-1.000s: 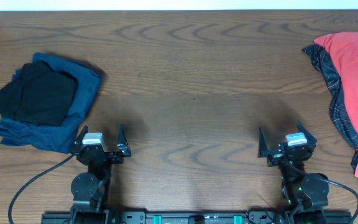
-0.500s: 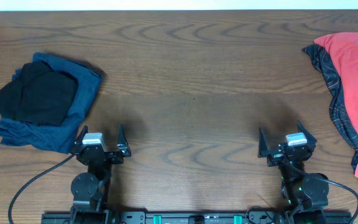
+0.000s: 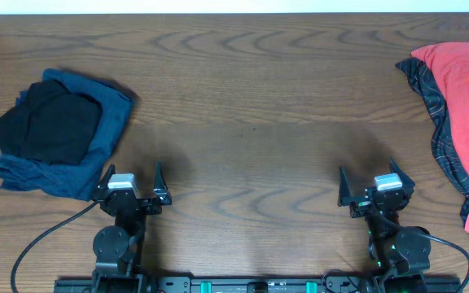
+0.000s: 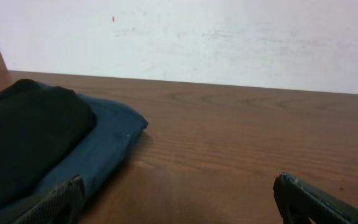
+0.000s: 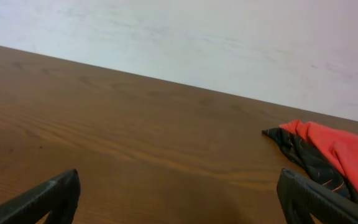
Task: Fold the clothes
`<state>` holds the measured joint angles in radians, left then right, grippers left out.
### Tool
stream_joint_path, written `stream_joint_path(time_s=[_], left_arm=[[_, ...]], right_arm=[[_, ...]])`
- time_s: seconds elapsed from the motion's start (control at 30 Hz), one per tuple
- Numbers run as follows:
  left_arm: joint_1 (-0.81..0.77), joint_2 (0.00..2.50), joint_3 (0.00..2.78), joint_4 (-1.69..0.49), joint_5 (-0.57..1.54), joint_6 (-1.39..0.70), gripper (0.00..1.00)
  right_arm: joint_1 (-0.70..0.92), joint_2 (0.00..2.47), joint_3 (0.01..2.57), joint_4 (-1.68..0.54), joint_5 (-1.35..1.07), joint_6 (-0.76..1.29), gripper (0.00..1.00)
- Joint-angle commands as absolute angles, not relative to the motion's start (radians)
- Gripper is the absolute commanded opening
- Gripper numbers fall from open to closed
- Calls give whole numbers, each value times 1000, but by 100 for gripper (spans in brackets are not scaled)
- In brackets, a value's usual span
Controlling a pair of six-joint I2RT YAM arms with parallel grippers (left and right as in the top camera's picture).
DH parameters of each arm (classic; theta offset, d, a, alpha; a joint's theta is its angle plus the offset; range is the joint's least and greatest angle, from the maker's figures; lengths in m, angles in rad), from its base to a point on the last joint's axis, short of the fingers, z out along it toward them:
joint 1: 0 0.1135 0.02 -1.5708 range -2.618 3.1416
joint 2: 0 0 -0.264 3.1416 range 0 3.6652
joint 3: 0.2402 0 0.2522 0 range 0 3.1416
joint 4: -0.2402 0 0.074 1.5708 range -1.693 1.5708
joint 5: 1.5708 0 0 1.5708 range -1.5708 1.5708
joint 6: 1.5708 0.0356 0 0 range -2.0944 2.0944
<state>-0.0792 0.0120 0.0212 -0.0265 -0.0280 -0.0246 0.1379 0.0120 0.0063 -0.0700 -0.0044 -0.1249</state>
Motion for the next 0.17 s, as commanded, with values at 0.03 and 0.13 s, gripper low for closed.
stream_joint_path(time_s=[0.03, 0.13], left_arm=[[-74, 4, 4, -70, -33, -8, 98], [-74, 4, 4, -70, -33, -8, 98]], right_arm=[[130, 6, 6, -74, -8, -139, 99], [130, 6, 6, -74, -8, -139, 99]])
